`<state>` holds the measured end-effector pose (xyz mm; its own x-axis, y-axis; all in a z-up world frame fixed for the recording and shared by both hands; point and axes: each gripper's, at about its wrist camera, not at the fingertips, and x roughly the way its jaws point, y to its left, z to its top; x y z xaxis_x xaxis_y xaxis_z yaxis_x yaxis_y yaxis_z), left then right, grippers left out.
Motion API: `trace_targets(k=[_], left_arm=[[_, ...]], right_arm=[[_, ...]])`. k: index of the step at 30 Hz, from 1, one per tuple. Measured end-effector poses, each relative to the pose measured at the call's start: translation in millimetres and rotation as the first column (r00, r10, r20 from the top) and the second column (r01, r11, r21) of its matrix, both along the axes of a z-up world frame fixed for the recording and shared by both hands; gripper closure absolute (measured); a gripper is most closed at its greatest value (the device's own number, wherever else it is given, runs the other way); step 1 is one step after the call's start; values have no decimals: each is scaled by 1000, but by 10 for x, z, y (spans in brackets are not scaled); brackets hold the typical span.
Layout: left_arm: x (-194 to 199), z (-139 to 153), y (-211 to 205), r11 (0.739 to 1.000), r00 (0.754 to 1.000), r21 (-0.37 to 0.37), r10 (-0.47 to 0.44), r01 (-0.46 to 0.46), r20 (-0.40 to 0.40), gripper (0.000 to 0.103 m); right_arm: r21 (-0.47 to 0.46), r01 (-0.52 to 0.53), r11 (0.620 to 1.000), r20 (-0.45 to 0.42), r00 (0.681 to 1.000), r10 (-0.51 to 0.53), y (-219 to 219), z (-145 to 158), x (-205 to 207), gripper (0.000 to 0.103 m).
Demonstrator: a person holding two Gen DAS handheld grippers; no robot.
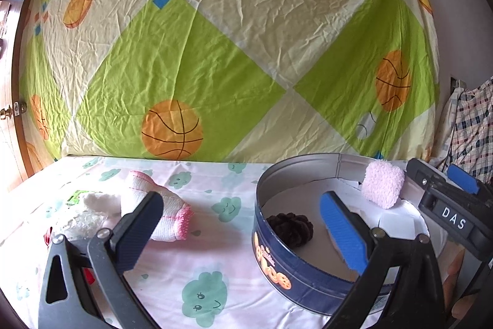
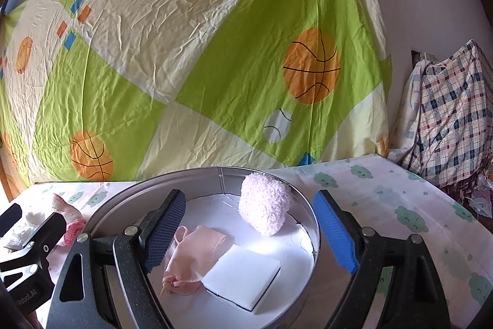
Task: Organize soft objects
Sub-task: 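Withdraw both open tools from above the tin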
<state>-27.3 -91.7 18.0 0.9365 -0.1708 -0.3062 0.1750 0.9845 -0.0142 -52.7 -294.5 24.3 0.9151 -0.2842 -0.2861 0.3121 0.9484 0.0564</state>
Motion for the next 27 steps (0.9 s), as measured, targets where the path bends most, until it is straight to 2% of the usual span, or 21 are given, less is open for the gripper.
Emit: trace_targets(k=[8, 27], left_arm=[[-46, -5, 81, 1000, 1000, -6, -11, 11, -8, 0], [-103, -29, 414, 999, 999, -36, -5, 3, -42, 0]], right_arm=[[16, 8, 1000, 18, 1000, -9, 66, 10, -114, 16], [-34, -25, 999, 57, 998, 26, 477, 39, -363, 16]])
